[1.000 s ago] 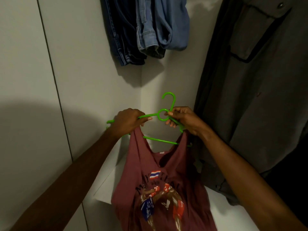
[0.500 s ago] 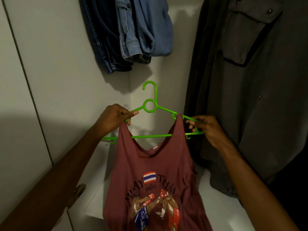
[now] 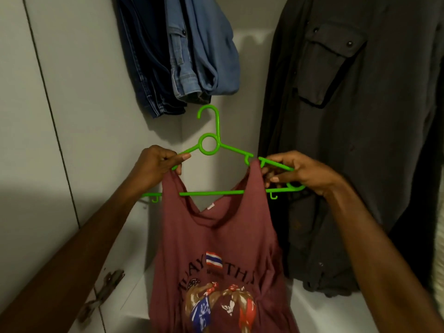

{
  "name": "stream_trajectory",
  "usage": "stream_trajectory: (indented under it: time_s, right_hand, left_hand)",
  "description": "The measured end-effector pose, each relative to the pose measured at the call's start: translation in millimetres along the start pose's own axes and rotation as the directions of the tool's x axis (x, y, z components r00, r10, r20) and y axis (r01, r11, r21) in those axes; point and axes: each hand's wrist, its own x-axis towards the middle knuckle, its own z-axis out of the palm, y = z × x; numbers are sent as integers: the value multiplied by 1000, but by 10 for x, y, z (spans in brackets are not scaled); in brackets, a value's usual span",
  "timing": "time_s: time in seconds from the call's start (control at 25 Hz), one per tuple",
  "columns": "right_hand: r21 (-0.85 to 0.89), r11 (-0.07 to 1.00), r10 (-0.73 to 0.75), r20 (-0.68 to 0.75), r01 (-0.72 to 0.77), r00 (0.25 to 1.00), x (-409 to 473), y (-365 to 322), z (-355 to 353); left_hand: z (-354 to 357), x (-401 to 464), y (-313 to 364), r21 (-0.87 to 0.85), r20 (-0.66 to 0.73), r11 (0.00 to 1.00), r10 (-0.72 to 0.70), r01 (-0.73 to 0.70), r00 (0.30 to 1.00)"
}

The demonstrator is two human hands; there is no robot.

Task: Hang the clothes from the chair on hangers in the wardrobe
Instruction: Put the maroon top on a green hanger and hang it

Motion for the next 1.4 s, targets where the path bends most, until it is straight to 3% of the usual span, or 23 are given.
stream_trajectory:
  time_s: [0.08,0.24,0.36,0.44,0.56,0.64,0.72,0.8,1.0,1.12,1.2,1.28,1.32,1.36,1.4]
  right_hand:
    - [1,997,80,164,-82,983,-57,-209,-26]
    - [-177,972,204,298,-156,932,-85,-731,22]
    - [-189,968,171,5,-167,985,-207,-953,146]
    - [-94,987,111,-169,-128,979,-337,-976,216]
    - [-17,997,61,-320,-70,945,-546,-980,373]
    - [0,1000,21,-428,-23,904,-727,-998,431]
    - [9,1000,-17,-543,27,840,-912,-981,458]
    - [13,999,-18,-624,33,782,-1040,-994,476]
    - [-32,998,-57,-730,49,681,-1111,-1326,346]
    - [-69,997,-81,-747,44,660,-1096,-1483,193]
    - [-89,996,-69,-754,2,653,-1083,-1553,113]
    - [-100,995,-67,-783,-20,618,-1099,-1637,49]
    - [-99,995,-67,-796,-20,601,-1126,-1679,5]
    - [-96,995,-68,-806,-17,588,-1159,-1716,-39]
    - [-95,995,-69,-813,-15,578,-1172,-1758,-67]
  left_hand:
    - [-28,-83,74,-42,-21,999,32,-33,999]
    - [-223,-250,373,-68,-34,994,85,-87,996]
    - [-397,-350,548,-12,-105,989,147,-149,984]
    - [-487,-356,582,21,-127,986,166,-165,978]
    - [-589,-313,699,48,-120,987,155,-151,981]
    - [-660,-279,863,92,-39,982,170,-166,985]
    - [-741,-264,1044,123,169,971,183,-205,968]
    - [-844,-214,1183,80,338,977,159,-196,928]
    - [-953,-100,1365,-67,443,992,123,-104,888]
    - [-904,-22,1356,62,453,982,134,-181,881]
    - [-848,23,1347,115,320,980,121,-165,940]
    - [-759,4,1324,-65,-12,998,6,-6,1000]
    - [-705,-47,1288,-132,-245,991,-47,14,968]
    - [-640,-151,1262,-132,-463,991,-71,10,884]
    - [-562,-266,1208,-136,-577,990,-102,29,811]
